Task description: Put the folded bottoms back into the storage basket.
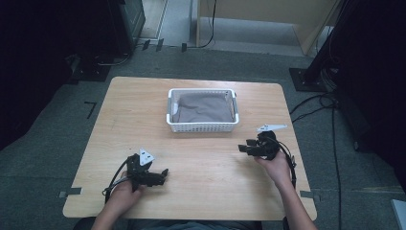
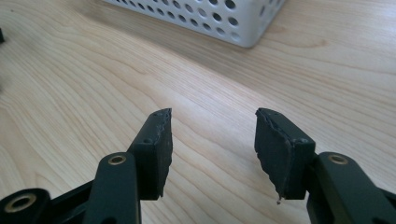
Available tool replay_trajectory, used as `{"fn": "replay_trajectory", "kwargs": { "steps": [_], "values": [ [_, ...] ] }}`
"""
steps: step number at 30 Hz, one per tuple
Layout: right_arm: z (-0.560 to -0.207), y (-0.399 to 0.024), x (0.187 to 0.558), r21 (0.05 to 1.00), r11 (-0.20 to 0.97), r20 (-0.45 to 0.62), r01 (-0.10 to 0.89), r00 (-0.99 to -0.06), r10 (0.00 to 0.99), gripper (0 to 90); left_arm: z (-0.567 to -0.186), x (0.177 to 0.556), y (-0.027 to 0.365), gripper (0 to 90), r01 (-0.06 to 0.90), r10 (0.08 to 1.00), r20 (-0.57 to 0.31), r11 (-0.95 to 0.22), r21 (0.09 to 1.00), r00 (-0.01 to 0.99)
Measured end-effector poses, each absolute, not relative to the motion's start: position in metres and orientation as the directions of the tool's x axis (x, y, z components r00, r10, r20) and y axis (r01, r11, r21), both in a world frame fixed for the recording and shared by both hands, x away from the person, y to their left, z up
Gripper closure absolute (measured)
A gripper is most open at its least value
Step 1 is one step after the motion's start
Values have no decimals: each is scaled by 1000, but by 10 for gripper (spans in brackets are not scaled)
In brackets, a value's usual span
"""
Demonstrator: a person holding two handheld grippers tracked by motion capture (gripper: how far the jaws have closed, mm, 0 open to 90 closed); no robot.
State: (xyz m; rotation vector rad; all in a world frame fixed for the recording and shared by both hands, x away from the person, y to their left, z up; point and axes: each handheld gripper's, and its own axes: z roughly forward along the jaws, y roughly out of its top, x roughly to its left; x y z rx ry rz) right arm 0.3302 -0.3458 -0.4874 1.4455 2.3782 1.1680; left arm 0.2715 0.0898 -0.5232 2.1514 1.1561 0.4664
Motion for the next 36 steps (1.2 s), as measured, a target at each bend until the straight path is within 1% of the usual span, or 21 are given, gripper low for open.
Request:
{"fn": "replay_trajectory", "kwargs": {
  "steps": [9,12,17,20,23,26,28,31,36],
  "values": [
    [-502,-363,320,664,228,265,712,-509,819,467,-523,271,90,0,607,836,8,-405,684,549],
    [-506,-366,316,679,233,244,696,-513,823,467,-523,271,90,0,607,836,8,-405,684,549],
    [-512,-365,313,667,255,212,700,-507,836,469,-523,272,90,0,607,834,10,-409,682,551],
    [-513,-366,311,683,266,187,680,-514,837,476,-523,272,90,0,607,834,10,-409,682,551],
    [-516,-368,309,705,263,170,658,-517,839,445,-523,272,90,0,607,835,9,-408,682,551],
    [-520,-369,305,732,317,79,603,-537,840,423,-523,272,90,0,607,834,9,-408,682,551],
    [-523,-369,303,748,327,46,578,-537,842,399,-523,271,90,0,607,834,10,-408,682,551],
    [-526,-369,302,763,331,27,556,-539,842,382,-523,272,90,0,607,834,10,-408,682,551],
    [-526,-369,302,761,323,28,563,-525,850,349,-523,271,90,0,607,834,10,-409,682,551]
  ]
}}
